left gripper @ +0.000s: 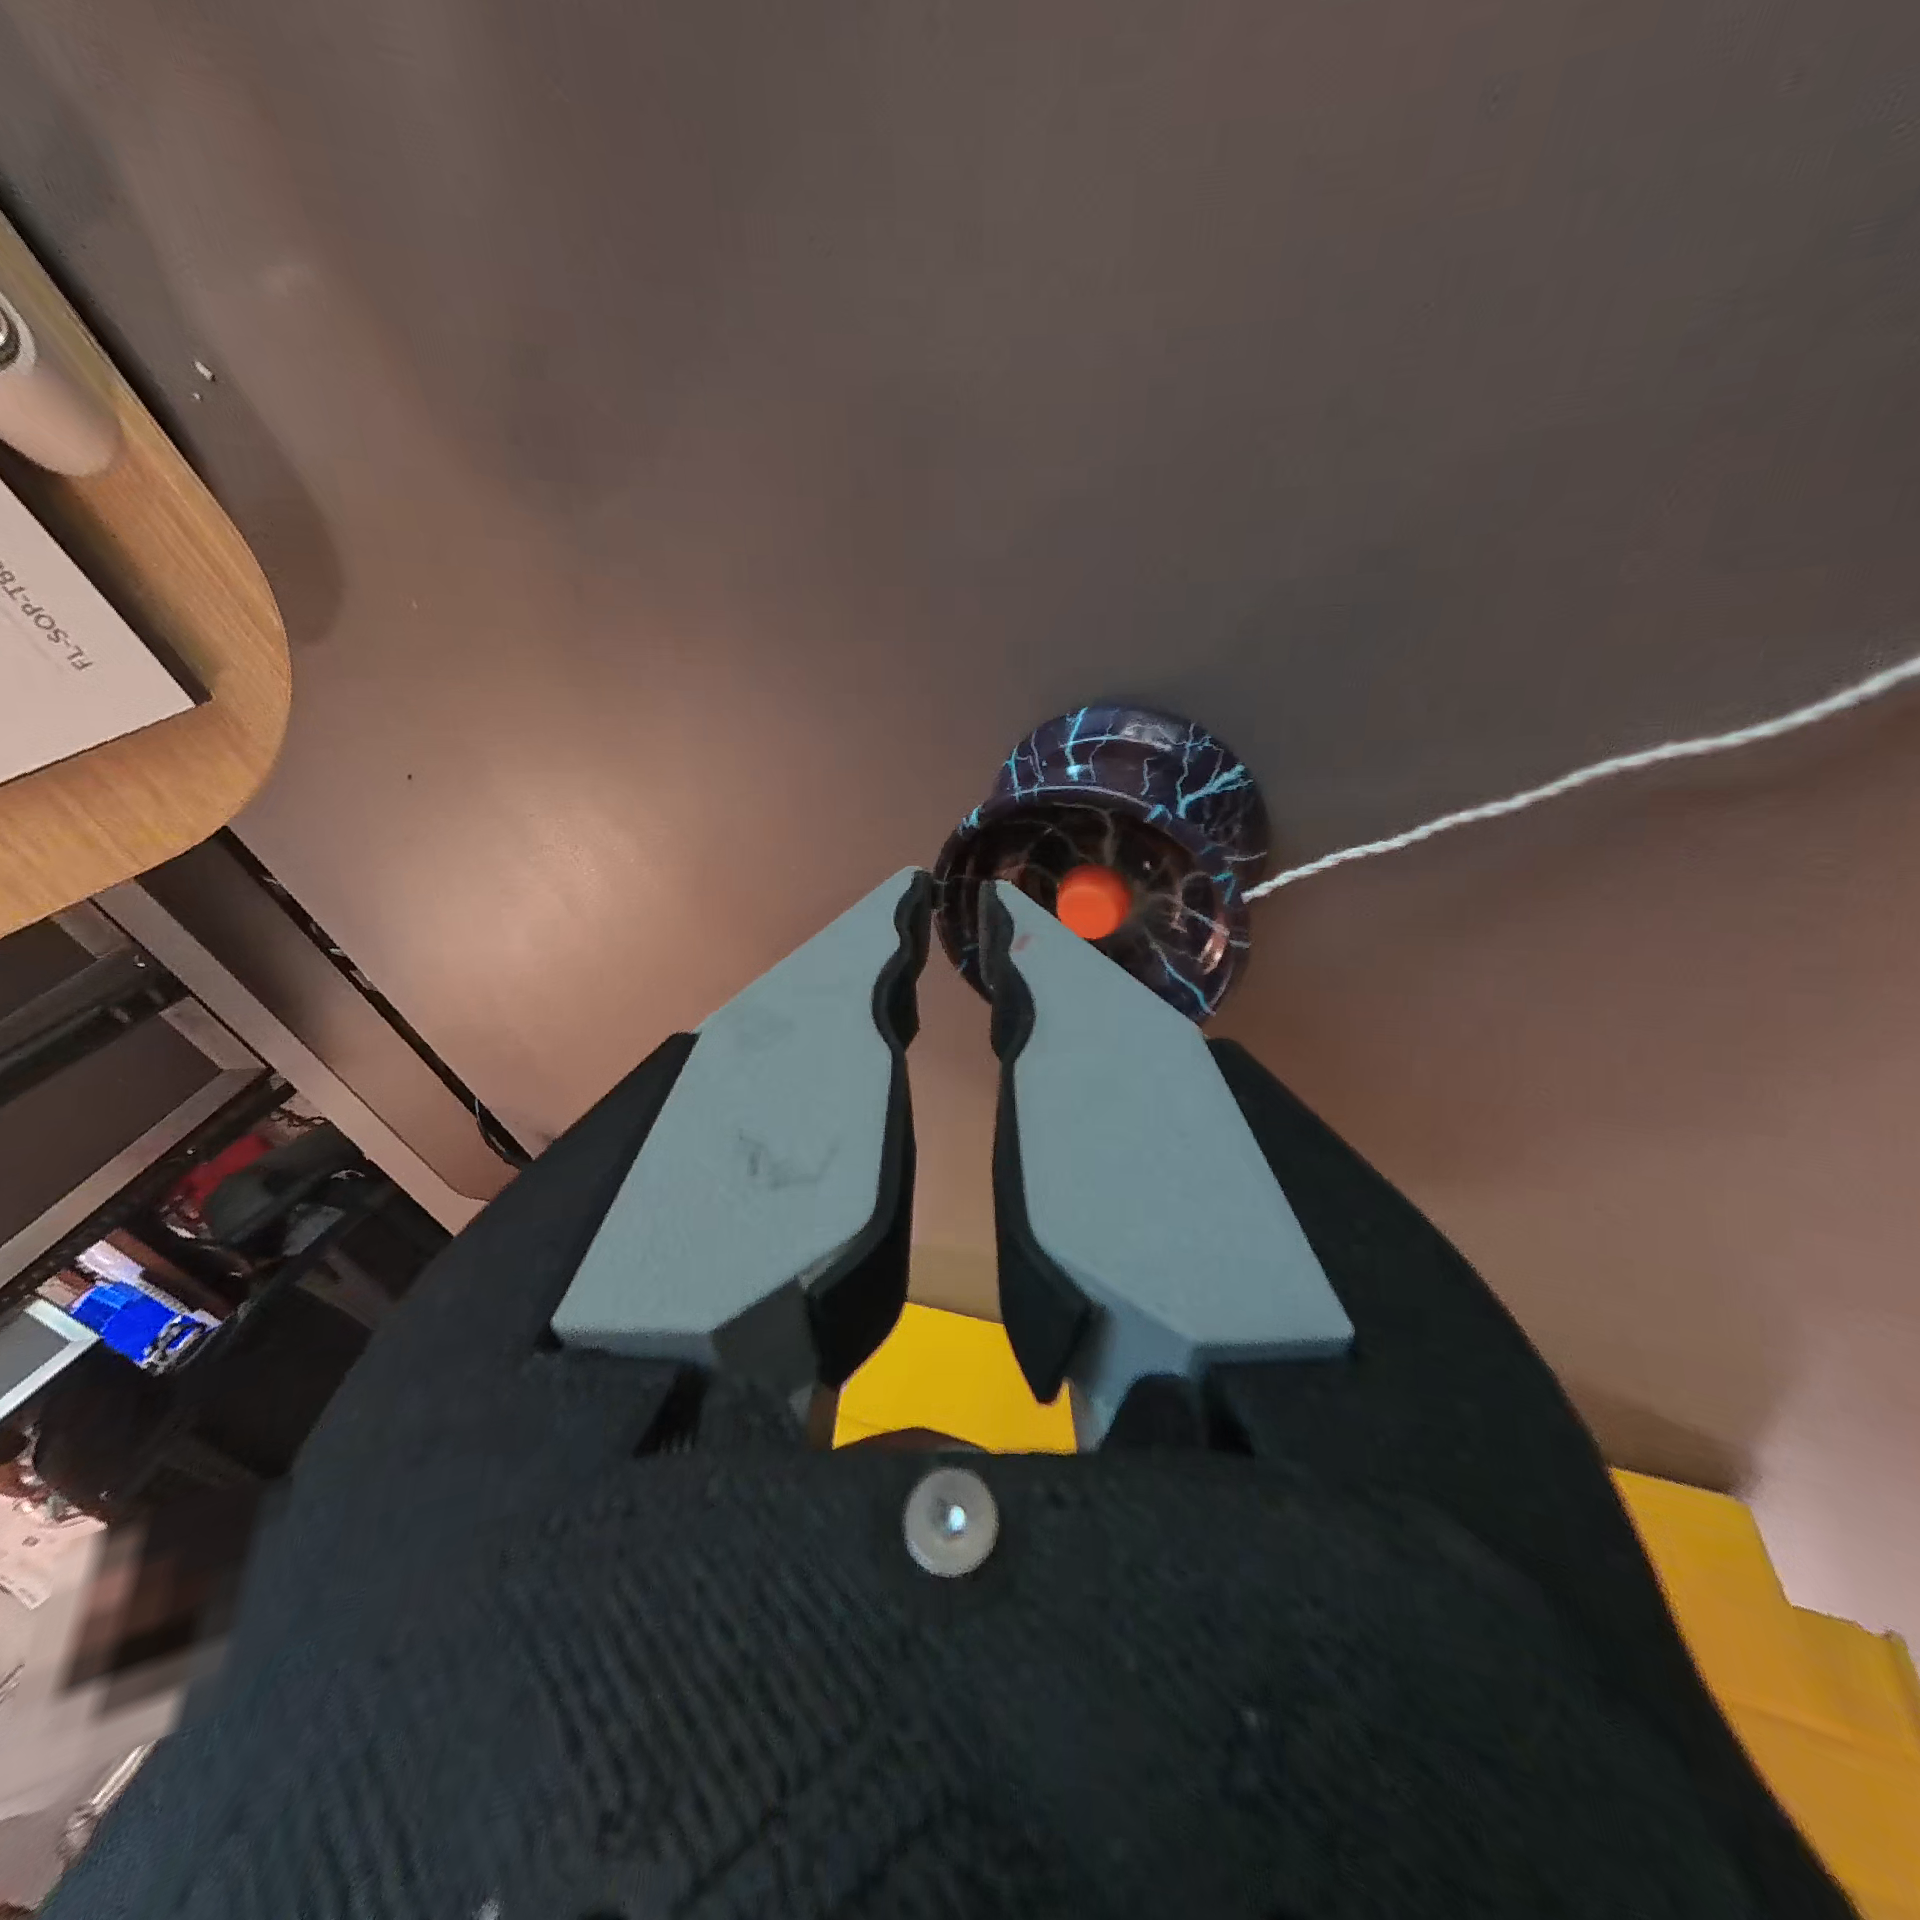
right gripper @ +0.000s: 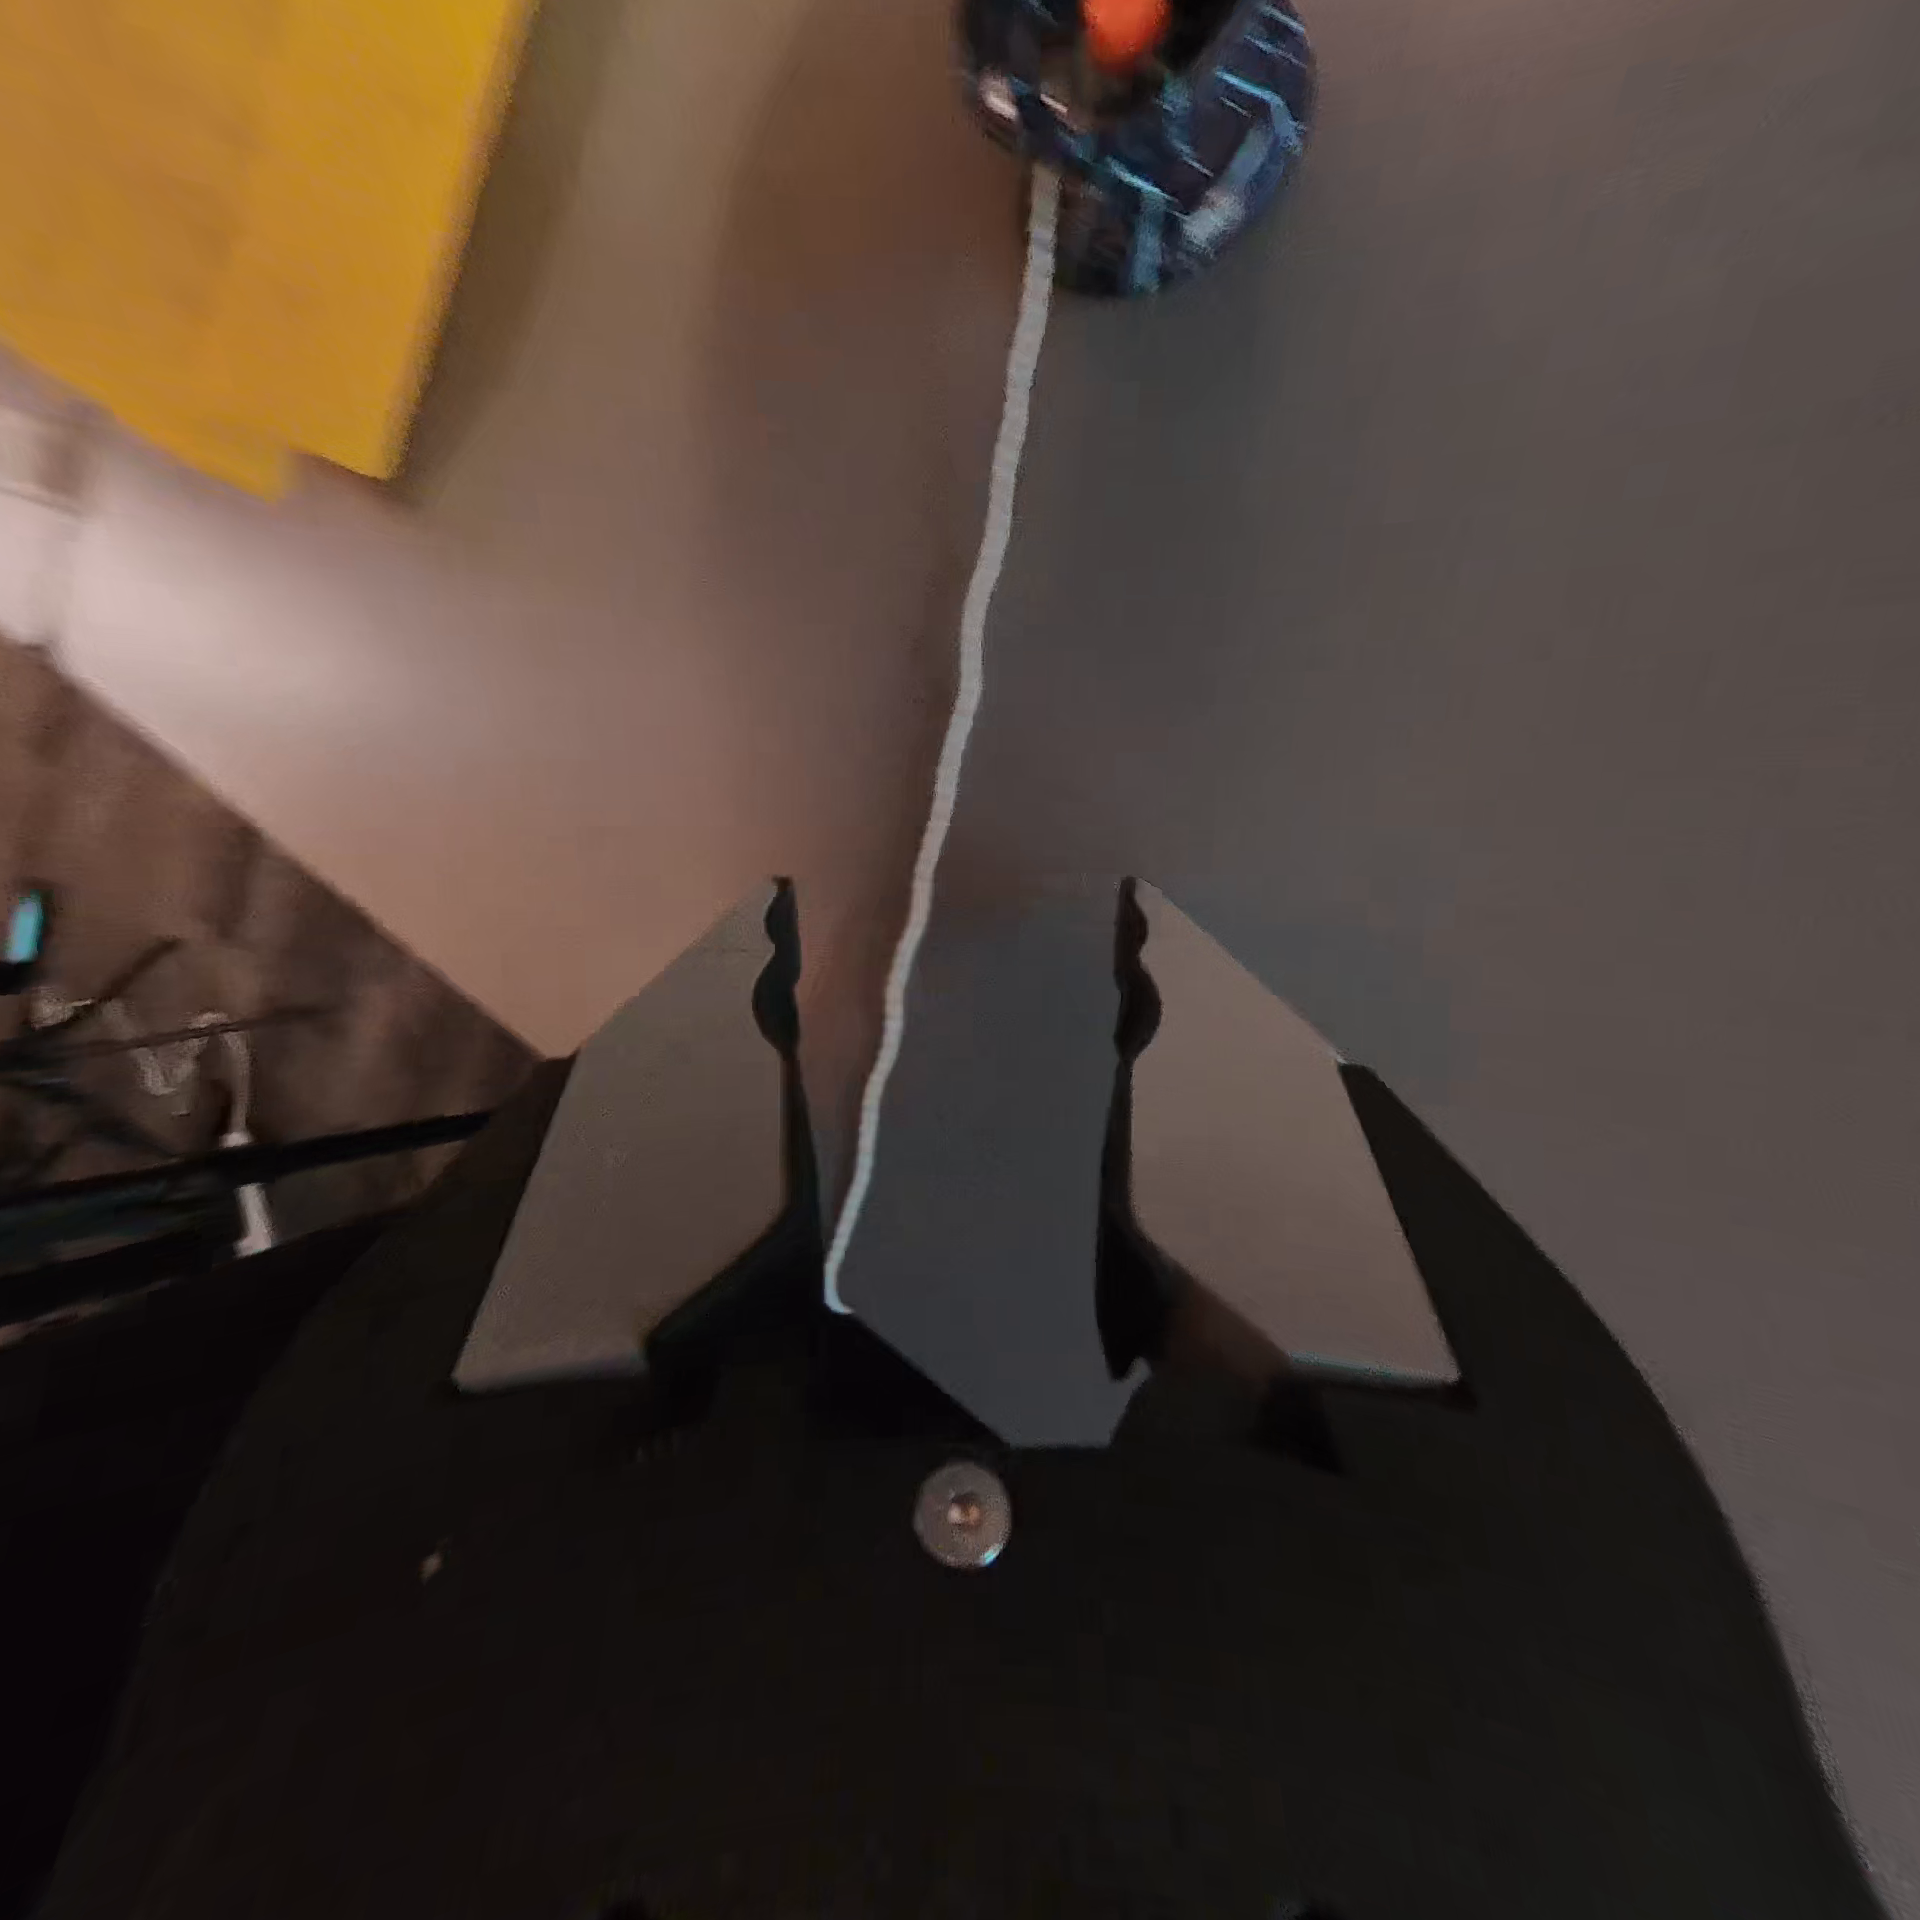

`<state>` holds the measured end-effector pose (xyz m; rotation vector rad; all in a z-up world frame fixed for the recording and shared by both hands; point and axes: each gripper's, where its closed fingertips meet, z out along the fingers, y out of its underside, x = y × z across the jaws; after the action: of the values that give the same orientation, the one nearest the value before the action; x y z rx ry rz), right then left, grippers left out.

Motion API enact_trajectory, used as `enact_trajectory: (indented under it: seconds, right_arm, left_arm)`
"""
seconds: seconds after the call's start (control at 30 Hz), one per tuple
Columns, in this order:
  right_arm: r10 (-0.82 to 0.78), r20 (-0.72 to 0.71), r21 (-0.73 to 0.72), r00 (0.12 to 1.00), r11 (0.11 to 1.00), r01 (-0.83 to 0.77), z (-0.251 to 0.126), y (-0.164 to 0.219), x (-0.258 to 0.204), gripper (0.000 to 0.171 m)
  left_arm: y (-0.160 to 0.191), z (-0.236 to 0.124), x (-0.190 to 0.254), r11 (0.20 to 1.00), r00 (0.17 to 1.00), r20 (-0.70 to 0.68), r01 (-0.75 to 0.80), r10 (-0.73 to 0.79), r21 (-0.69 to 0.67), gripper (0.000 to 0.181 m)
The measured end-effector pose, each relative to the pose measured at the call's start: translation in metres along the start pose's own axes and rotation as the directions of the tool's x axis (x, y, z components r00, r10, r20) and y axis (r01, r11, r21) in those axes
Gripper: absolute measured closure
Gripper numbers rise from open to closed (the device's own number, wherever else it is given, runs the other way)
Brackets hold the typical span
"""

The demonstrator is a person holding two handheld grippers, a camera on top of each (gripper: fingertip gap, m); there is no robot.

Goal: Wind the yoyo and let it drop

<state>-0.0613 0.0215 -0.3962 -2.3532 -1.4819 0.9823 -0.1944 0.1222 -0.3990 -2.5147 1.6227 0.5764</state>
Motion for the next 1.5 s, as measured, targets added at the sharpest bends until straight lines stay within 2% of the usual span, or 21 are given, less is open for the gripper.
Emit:
enact_trajectory:
  seconds: [0.07, 0.13, 0.17, 0.27, 0.37, 0.4, 0.47, 0.5, 0.7, 0.87, 0.93, 1.03, 1.13, 1.2, 1.27, 1.37, 1.5]
  right_arm:
    - [-0.082, -0.017, -0.020, 0.997, 0.996, 0.081, 0.002, 0.003, -0.013, 0.107]
    - [-0.165, -0.100, -0.088, 0.981, 0.984, 0.157, 0.012, 0.015, -0.011, 0.099]
    - [-0.205, -0.166, -0.088, 0.965, 0.977, 0.192, 0.015, 0.016, -0.004, 0.113]
    - [-0.330, -0.263, -0.109, 0.907, 0.944, 0.312, 0.017, 0.015, 0.007, 0.125]
    - [-0.420, -0.263, -0.076, 0.869, 0.907, 0.415, 0.022, 0.012, 0.004, 0.138]
    - [-0.428, -0.263, -0.073, 0.865, 0.902, 0.425, 0.022, 0.011, 0.005, 0.148]
    - [-0.432, -0.268, -0.081, 0.861, 0.901, 0.427, 0.018, 0.010, 0.014, 0.167]
    - [-0.401, -0.249, -0.074, 0.882, 0.916, 0.395, 0.016, 0.010, 0.017, 0.171]
    - [-0.246, -0.247, -0.079, 0.937, 0.969, 0.233, -0.002, -0.005, 0.067, 0.171]
    - [-0.203, -0.194, -0.052, 0.960, 0.979, 0.196, -0.011, -0.047, 0.102, 0.171]
    - [-0.187, -0.179, -0.039, 0.966, 0.982, 0.183, -0.012, -0.066, 0.112, 0.171]
    - [-0.169, -0.133, -0.056, 0.977, 0.985, 0.163, -0.008, -0.080, 0.119, 0.171]
    - [-0.170, -0.114, -0.071, 0.979, 0.984, 0.163, -0.005, -0.087, 0.122, 0.171]
    - [-0.162, -0.091, -0.072, 0.983, 0.985, 0.156, -0.002, -0.090, 0.120, 0.171]
    - [-0.157, -0.066, -0.072, 0.985, 0.986, 0.152, 0.000, -0.092, 0.118, 0.171]
    - [-0.161, -0.044, -0.088, 0.986, 0.984, 0.157, 0.006, -0.091, 0.116, 0.171]
    - [-0.155, -0.017, -0.102, 0.988, 0.983, 0.153, 0.011, -0.091, 0.114, 0.171]
  left_arm:
    - [0.000, 0.000, 0.000, 1.000, 1.000, 0.009, 0.001, -0.001, -0.001, 0.174]
    - [-0.001, 0.000, 0.000, 1.000, 1.000, 0.008, 0.011, -0.011, 0.003, 0.174]
    - [-0.001, 0.000, -0.001, 1.000, 1.000, 0.006, 0.012, -0.012, 0.006, 0.174]
    - [0.000, 0.000, -0.001, 1.000, 1.000, 0.014, -0.006, 0.006, 0.004, 0.174]
    - [0.000, 0.000, -0.001, 1.000, 1.000, 0.021, -0.010, 0.010, 0.006, 0.174]
    - [0.000, 0.000, -0.001, 1.000, 1.000, 0.021, -0.011, 0.011, 0.008, 0.174]
    - [0.001, 0.000, 0.000, 1.000, 0.999, 0.025, -0.022, 0.022, 0.011, 0.174]
    - [0.002, 0.000, 0.000, 0.999, 0.999, 0.030, -0.028, 0.027, 0.015, 0.174]
    - [0.005, -0.003, 0.001, 0.992, 0.991, 0.083, -0.107, 0.102, 0.064, 0.180]
    - [0.002, -0.007, 0.009, 0.953, 0.951, 0.152, -0.286, 0.269, 0.103, 0.180]
    - [0.002, -0.007, 0.009, 0.949, 0.947, 0.164, -0.296, 0.277, 0.106, 0.180]
    - [0.008, -0.009, 0.004, 0.981, 0.982, 0.129, -0.151, 0.135, 0.124, 0.176]
    - [0.024, -0.023, -0.008, 0.976, 0.982, 0.115, 0.129, -0.151, 0.173, 0.163]
    - [0.032, -0.040, -0.006, 0.899, 0.922, 0.034, 0.366, -0.385, 0.240, 0.155]
    - [0.032, -0.055, 0.007, 0.803, 0.849, -0.081, 0.522, -0.523, 0.287, 0.153]
    - [0.020, -0.058, 0.037, 0.766, 0.799, -0.215, 0.600, -0.561, 0.231, 0.149]
    - [0.000, -0.040, 0.059, 0.788, 0.789, -0.258, 0.601, -0.558, 0.135, 0.140]
